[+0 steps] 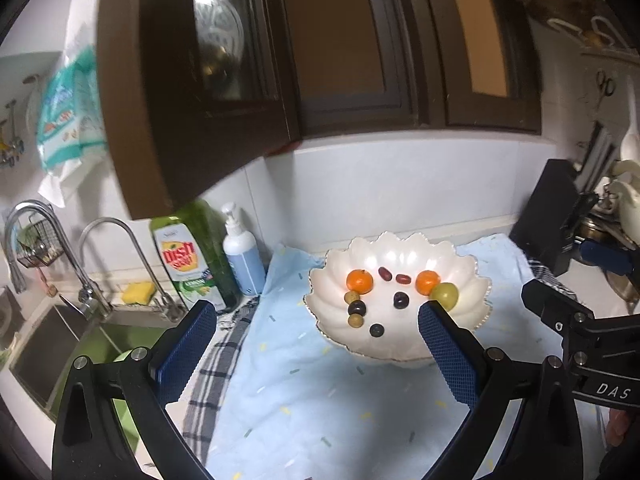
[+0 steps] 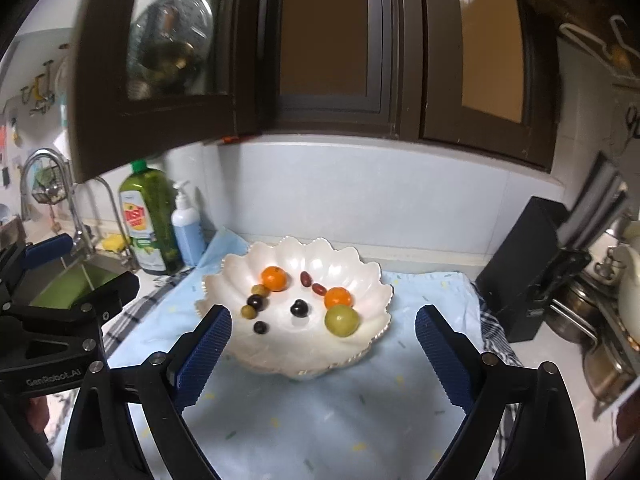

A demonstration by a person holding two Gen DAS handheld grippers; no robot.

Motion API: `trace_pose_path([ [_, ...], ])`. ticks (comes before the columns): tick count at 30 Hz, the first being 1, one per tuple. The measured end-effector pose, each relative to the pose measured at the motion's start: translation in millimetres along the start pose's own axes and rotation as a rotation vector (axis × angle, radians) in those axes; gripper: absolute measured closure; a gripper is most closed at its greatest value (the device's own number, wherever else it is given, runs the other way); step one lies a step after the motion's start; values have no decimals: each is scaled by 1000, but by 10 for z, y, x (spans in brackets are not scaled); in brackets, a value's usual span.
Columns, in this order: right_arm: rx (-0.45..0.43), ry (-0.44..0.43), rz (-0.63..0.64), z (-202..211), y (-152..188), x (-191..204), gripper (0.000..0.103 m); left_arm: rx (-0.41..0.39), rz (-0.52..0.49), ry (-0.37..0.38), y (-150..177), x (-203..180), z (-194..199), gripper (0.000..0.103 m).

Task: Organize fruits

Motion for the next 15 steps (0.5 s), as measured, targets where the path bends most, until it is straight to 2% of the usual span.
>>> trace_pose_path([
  [7, -46, 10, -16, 625, 268, 173, 7, -81, -13, -15, 225, 124, 625, 0],
  [15, -65, 31, -36, 1181, 627, 409, 7, -115, -26, -40, 588, 293, 1211, 0],
])
Point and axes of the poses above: each gripper's, at about its wrist camera, not at the fingertips, and z roughly against the way its jaws point, x to its left, y to its underside, the point moved 9 cm from there along -z, roughly the way its jaws point, and after that the axes turned 14 degrees about x, right-handed, at the moved point
